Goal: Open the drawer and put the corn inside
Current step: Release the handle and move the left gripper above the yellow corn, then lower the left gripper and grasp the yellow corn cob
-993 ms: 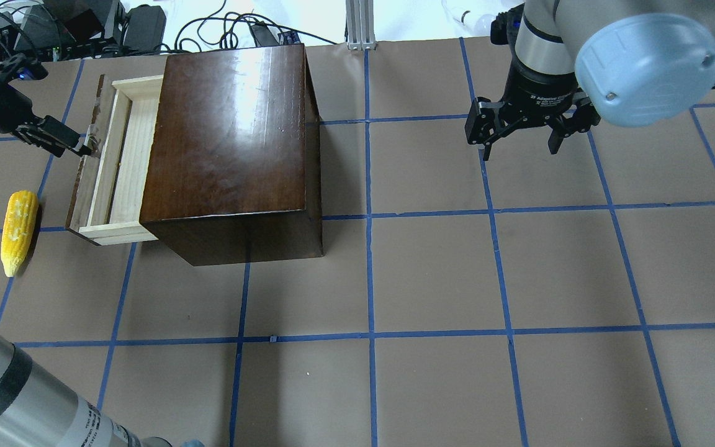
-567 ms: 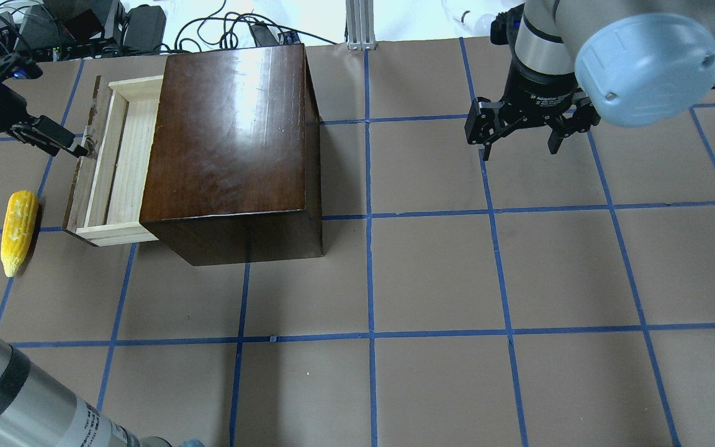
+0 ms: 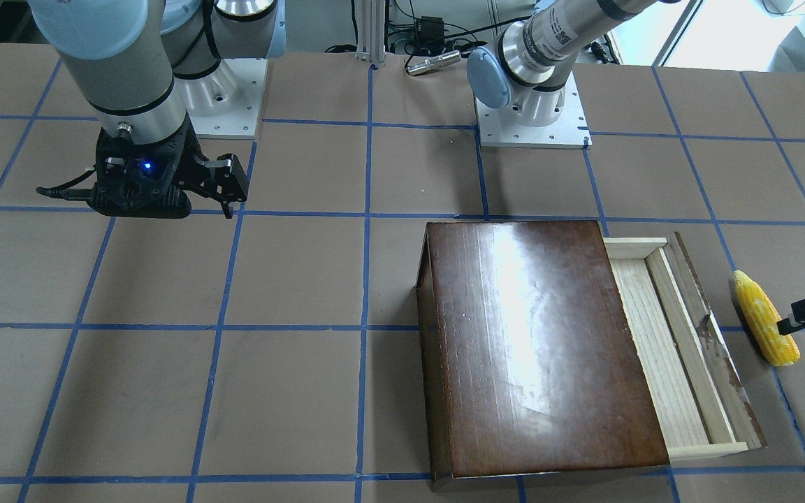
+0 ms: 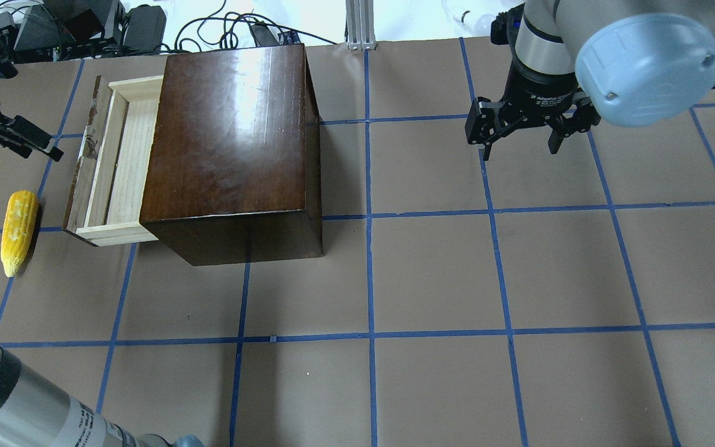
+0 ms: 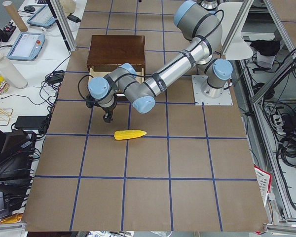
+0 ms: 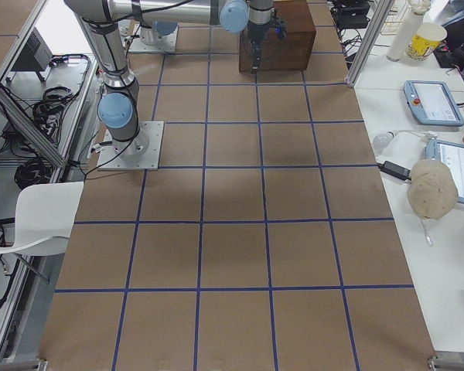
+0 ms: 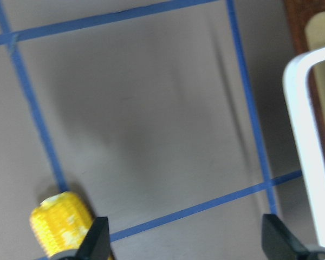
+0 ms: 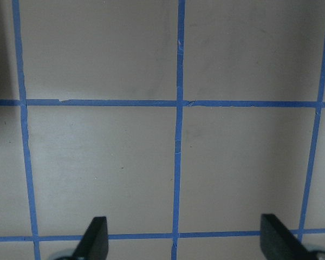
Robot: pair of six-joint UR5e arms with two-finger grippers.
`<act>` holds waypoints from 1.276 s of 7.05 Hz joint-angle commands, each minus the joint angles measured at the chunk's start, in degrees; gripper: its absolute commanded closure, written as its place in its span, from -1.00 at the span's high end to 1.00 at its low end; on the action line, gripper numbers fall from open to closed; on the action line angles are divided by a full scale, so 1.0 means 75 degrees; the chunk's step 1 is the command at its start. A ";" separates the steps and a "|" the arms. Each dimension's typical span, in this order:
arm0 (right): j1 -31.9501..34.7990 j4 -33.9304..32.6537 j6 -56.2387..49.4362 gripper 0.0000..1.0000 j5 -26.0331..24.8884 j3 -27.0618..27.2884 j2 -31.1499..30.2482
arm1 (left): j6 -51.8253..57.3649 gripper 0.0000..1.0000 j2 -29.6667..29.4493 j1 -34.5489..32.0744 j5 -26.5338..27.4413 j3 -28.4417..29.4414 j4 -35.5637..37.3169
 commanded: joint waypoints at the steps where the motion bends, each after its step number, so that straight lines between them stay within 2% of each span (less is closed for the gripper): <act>1: 0.0000 -0.0006 0.0000 1.00 -0.0009 0.0000 -0.0005 | -0.1024 1.00 -0.0315 0.0307 0.0465 -0.0151 0.0805; 2: 0.0000 0.0005 0.0000 1.00 -0.0009 0.0000 -0.0005 | -0.1634 1.00 -0.0386 0.0307 0.0690 -0.0210 0.0830; 5: 0.0000 0.0005 0.0000 1.00 0.0002 0.0000 -0.0005 | -0.3054 1.00 -0.0703 0.0307 0.0716 -0.0350 0.0842; 6: 0.0000 -0.0006 0.0000 1.00 0.0002 0.0000 -0.0005 | -0.3093 1.00 -0.0762 0.0307 0.0739 -0.0630 0.1156; 8: 0.0000 -0.0006 0.0000 1.00 0.0002 0.0000 0.0007 | -0.3070 1.00 -0.0762 0.0307 0.1369 -0.1356 0.2349; 9: 0.0000 0.0005 0.0000 1.00 0.0002 0.0000 0.0007 | -0.3070 1.00 -0.0774 0.0307 0.1384 -0.1533 0.2470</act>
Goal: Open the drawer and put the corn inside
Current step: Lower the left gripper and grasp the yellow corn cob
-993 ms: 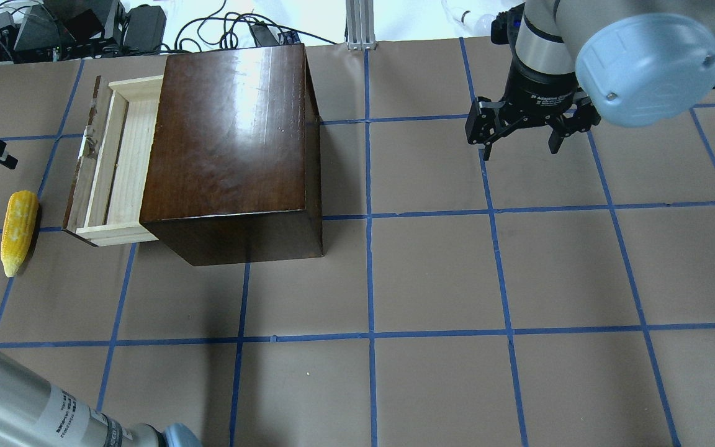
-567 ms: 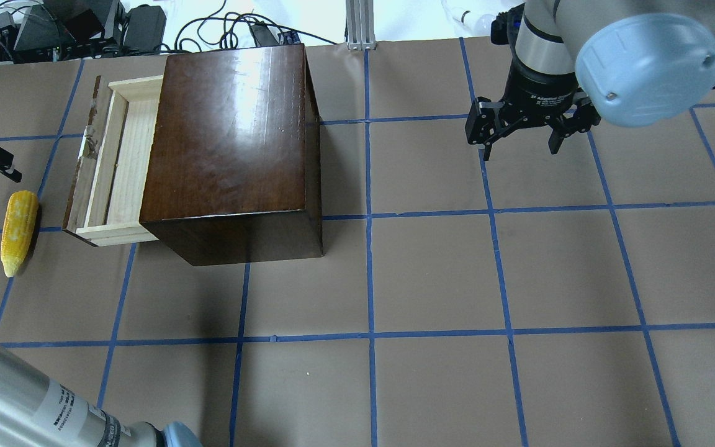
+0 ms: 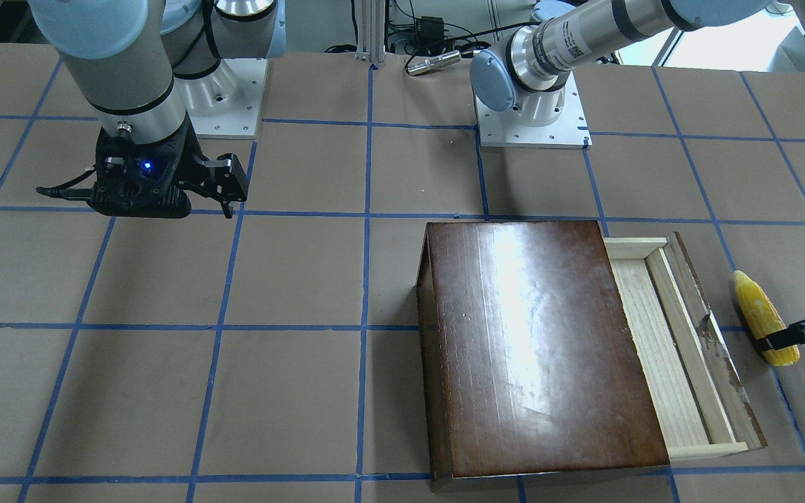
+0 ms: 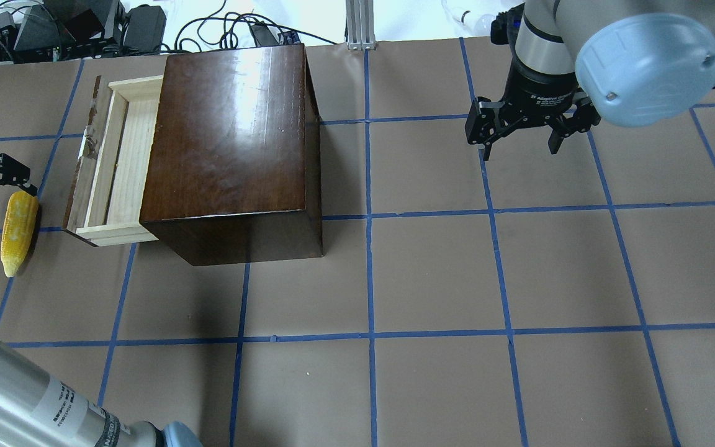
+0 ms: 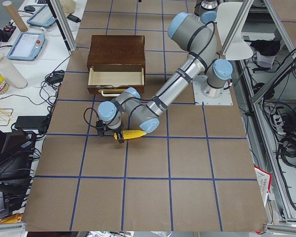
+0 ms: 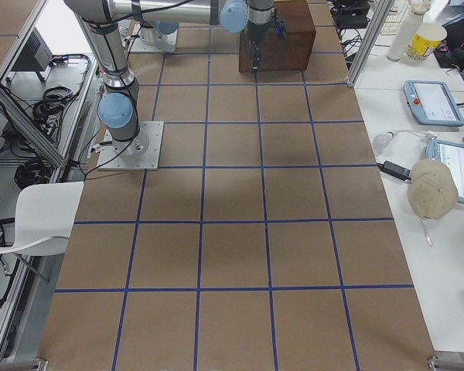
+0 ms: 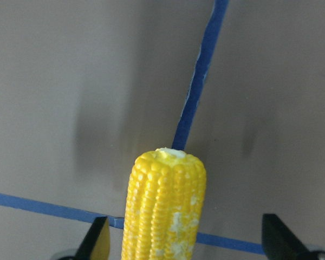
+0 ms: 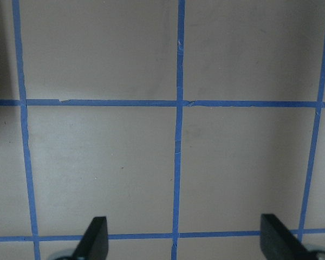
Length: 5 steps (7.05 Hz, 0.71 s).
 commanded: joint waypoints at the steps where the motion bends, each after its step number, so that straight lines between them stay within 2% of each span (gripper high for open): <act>1: 0.0000 0.0006 0.0000 1.00 0.0011 0.0000 0.0005 | 0.0000 1.00 -0.0024 0.0000 0.0162 -0.0350 0.0336; 2: 0.0000 -0.0005 0.0000 1.00 0.0000 0.0000 0.0005 | -0.0012 0.56 -0.0047 0.0000 0.0185 -0.0339 0.0301; 3: 0.0000 -0.0005 0.0000 1.00 0.0000 0.0000 0.0005 | -0.0046 -0.52 -0.0048 0.0000 0.0185 -0.0327 0.0231; 4: 0.0000 0.0006 0.0000 1.00 0.0011 0.0000 -0.0006 | -0.0035 -0.98 -0.0036 0.0000 0.0174 -0.0316 0.0231; 5: 0.0000 0.0006 0.0000 1.00 0.0000 0.0000 -0.0006 | 0.0000 -1.00 0.0045 -0.0012 0.0162 -0.0269 0.0196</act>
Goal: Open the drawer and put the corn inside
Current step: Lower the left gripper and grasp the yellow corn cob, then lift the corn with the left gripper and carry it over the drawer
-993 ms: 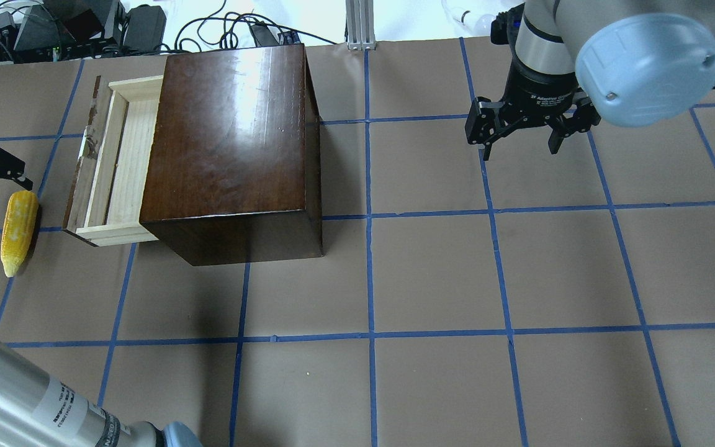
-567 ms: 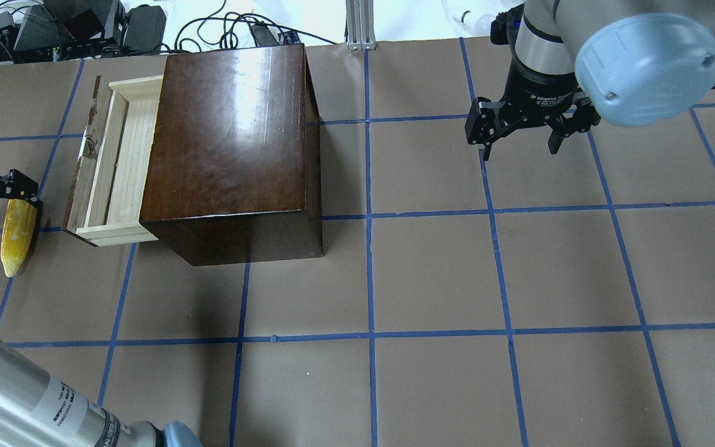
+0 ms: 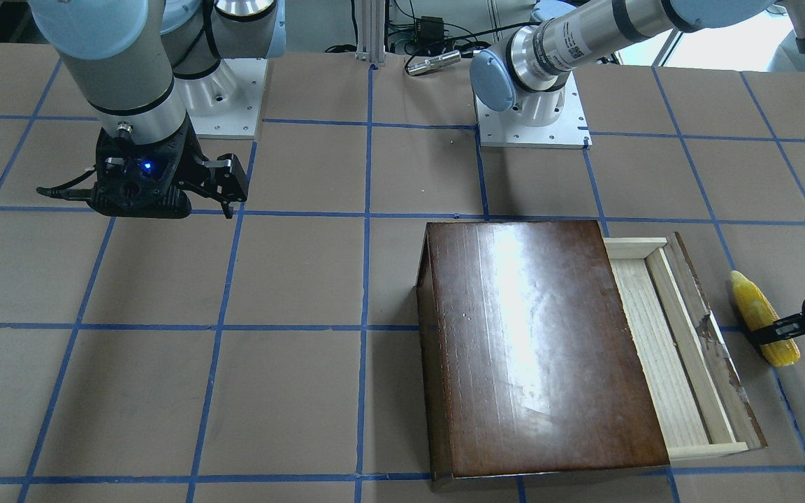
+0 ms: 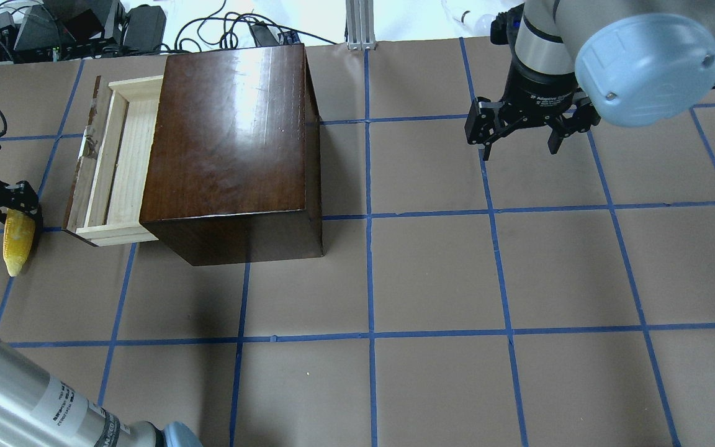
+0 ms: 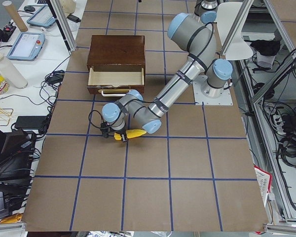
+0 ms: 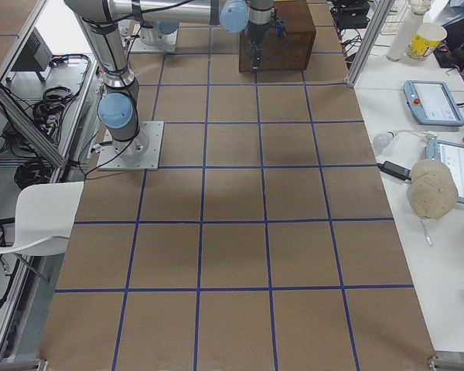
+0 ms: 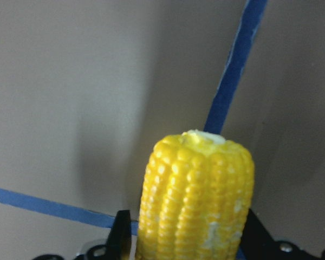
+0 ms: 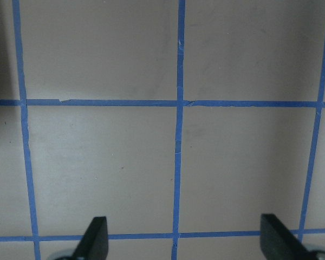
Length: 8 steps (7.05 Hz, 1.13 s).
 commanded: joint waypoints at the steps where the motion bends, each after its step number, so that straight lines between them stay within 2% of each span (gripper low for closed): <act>1: 0.0000 0.0004 0.0000 1.00 -0.0005 0.0000 0.0006 | 0.0061 -1.00 0.0216 -0.0079 -0.0023 0.0097 -0.0069; 2: 0.0000 -0.0008 0.0000 1.00 0.0006 0.0000 0.0007 | 0.0096 -1.00 0.0333 -0.0185 -0.0023 0.0353 -0.0325; 5: 0.0000 0.0004 0.0000 1.00 -0.0005 0.0000 -0.0005 | 0.0821 -1.00 0.0836 -0.0618 -0.0035 0.2062 -0.2385; 8: 0.0000 0.0004 0.0000 1.00 0.0006 0.0000 0.0007 | 0.0777 -1.00 0.1563 -0.1599 -0.0070 0.2254 -0.2846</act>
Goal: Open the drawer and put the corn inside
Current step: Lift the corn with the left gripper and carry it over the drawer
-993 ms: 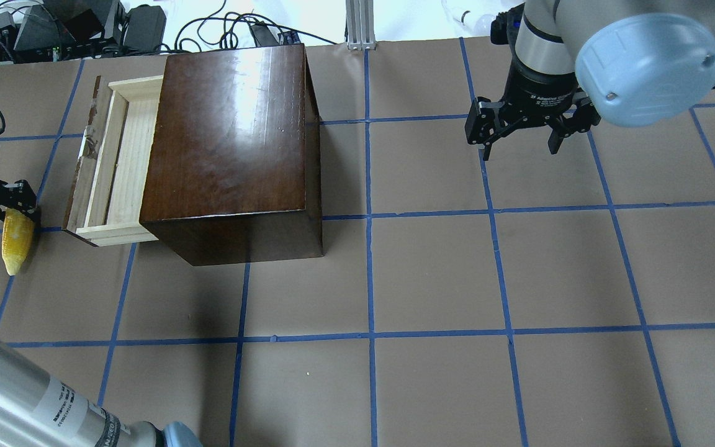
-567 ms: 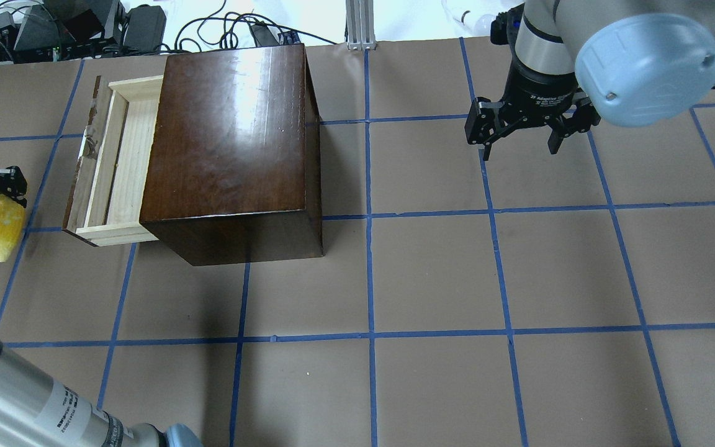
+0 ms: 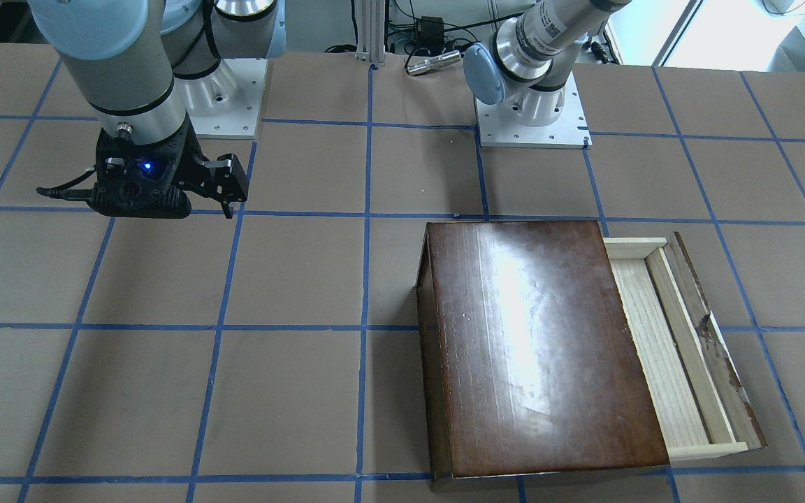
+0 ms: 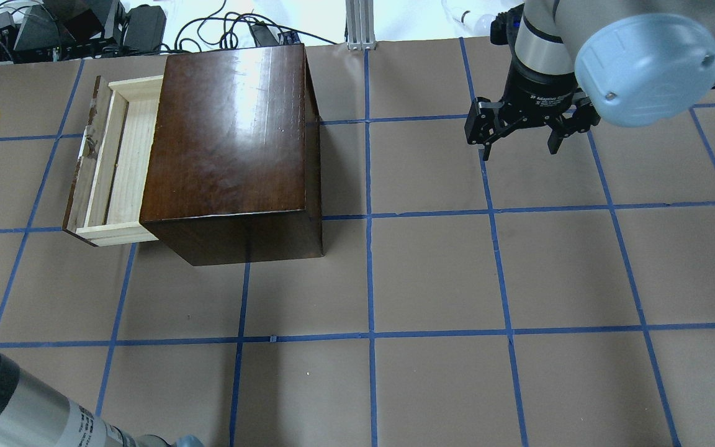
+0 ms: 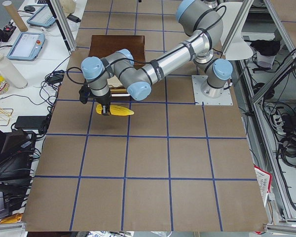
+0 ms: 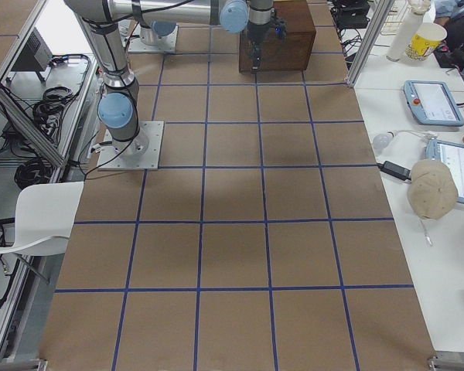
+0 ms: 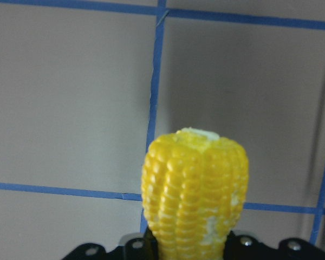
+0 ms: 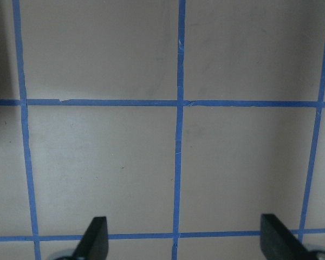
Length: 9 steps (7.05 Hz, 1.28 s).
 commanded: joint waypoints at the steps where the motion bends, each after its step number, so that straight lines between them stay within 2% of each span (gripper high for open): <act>1: 0.0000 0.0005 0.0000 1.00 0.0001 0.0000 0.0002 | -0.0206 -1.00 0.0437 -0.0845 -0.0045 0.0038 -0.0368; 2: 0.0000 -0.0006 0.0000 1.00 0.0001 0.0000 0.0002 | -0.0730 -1.00 0.0544 -0.1231 -0.0115 -0.0008 -0.0486; 3: 0.0000 -0.0006 0.0000 1.00 -0.0011 0.0000 -0.0010 | -0.1315 -1.00 0.0510 -0.1560 -0.0475 -0.0021 -0.0534; 4: 0.0000 0.0005 0.0000 1.00 0.0001 0.0000 0.0002 | -0.1391 -1.00 0.0428 -0.1726 -0.0513 -0.0067 -0.0534; 7: 0.0000 -0.0006 0.0000 1.00 -0.0011 0.0000 0.0002 | -0.2581 -1.00 0.0275 -0.1728 -0.1098 -0.0722 -0.0441; 9: 0.0000 0.0005 0.0000 1.00 -0.0011 0.0000 0.0002 | -0.2727 -1.00 0.0217 -0.1728 -0.1205 -0.1214 -0.0149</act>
